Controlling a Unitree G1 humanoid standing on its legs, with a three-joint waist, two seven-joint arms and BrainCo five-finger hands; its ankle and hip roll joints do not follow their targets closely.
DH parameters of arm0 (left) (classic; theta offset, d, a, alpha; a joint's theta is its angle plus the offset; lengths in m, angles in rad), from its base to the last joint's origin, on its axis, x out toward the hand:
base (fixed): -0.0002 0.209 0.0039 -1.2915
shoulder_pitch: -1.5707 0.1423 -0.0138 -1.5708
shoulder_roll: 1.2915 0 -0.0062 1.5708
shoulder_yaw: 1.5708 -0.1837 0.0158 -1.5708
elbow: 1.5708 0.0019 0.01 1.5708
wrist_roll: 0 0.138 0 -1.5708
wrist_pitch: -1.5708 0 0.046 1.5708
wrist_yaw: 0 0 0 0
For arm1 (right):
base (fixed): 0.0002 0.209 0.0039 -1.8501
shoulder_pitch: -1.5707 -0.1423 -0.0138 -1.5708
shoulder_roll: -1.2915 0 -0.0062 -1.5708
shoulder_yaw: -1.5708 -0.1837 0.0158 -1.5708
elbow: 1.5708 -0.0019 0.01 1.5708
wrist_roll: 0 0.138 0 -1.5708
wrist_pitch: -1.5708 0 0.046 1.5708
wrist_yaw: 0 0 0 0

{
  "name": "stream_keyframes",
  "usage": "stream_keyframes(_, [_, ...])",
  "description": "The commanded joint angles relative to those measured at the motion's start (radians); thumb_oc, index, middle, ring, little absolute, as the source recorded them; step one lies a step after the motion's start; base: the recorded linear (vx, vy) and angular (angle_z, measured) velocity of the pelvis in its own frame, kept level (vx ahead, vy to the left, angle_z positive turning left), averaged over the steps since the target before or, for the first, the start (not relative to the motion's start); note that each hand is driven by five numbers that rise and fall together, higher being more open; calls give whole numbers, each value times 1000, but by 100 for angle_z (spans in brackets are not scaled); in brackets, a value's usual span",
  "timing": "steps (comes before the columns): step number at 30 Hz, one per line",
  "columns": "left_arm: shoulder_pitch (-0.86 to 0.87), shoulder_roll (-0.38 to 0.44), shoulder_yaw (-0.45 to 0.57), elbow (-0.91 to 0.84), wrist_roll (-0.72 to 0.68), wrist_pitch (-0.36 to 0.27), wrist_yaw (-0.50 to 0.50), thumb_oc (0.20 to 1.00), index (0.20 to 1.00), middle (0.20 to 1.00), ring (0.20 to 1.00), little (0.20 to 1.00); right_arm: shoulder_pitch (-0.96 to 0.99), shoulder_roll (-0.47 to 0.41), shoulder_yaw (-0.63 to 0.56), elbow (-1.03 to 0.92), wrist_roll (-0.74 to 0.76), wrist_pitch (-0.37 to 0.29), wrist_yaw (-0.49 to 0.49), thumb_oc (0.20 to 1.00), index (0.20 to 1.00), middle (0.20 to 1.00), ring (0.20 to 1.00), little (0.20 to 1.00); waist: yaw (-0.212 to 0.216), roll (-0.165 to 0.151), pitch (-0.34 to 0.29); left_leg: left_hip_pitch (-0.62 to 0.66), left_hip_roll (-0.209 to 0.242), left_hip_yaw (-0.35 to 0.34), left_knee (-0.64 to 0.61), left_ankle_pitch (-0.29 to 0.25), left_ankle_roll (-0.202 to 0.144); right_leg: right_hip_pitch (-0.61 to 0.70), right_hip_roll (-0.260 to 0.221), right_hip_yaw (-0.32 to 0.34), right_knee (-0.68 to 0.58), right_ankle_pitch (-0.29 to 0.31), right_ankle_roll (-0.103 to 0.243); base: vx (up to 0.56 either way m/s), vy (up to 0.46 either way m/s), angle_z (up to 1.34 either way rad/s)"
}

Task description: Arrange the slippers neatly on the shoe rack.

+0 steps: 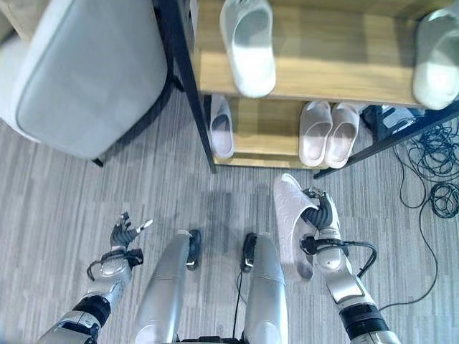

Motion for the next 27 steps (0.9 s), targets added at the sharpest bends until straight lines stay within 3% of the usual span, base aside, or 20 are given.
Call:
stream_keyframes(1, [-11,12,-54,-14,-20,-52,52,1000,1000,1000,1000,1000,-46,-33,-34,-21,25,-38,-118,200,200,200,200,200,12,33,-111,-106,-15,-36,-44,-41,43,-68,-14,45,-28,-17,1,-52,46,14])
stream_keyframes(9, [-55,36,-77,-122,-35,-69,99,1000,1000,1000,1000,1000,-268,-128,-60,137,55,-24,-224,200,200,200,200,200,34,60,-131,-378,-37,-36,117,-93,59,-345,-45,84,170,-64,-6,45,52,12])
stream_keyframes(12, [-56,37,-72,-151,-70,-67,106,1000,1000,1000,1000,1000,-318,-160,-66,192,77,-7,-234,200,200,200,200,200,44,65,-127,-459,-52,-34,211,-128,67,-424,-51,97,261,-95,-16,118,31,3])
stream_keyframes(15, [-75,54,-84,-172,-84,-72,125,1000,1000,1000,1000,1000,-411,-192,-87,267,176,-33,-265,200,200,200,200,200,54,71,-123,-548,-64,-32,321,-161,67,-512,-59,121,369,-129,-26,116,13,7])
stream_keyframes(17, [-82,71,-78,-204,-91,-70,133,1000,1000,1000,1000,1000,-455,-233,-86,212,168,-34,-271,200,200,200,200,200,58,71,-110,-598,-67,-37,390,-177,65,-555,-64,129,426,-145,-32,92,-4,0])
stream_keyframes(23, [-80,93,-94,-253,-88,-72,113,1000,1000,1000,1000,1000,-574,-330,-38,204,129,-30,-258,200,200,200,200,200,68,65,-67,-607,-71,-21,468,-218,65,-573,-68,151,505,-169,-42,65,-10,1])
stream_keyframes(27, [-82,117,-131,-282,-83,-77,90,1000,1000,1000,1000,1000,-733,-421,79,299,126,-15,-228,200,200,200,200,200,90,66,-53,-607,-73,-14,467,-222,64,-574,-77,162,507,-164,-41,0,0,0])
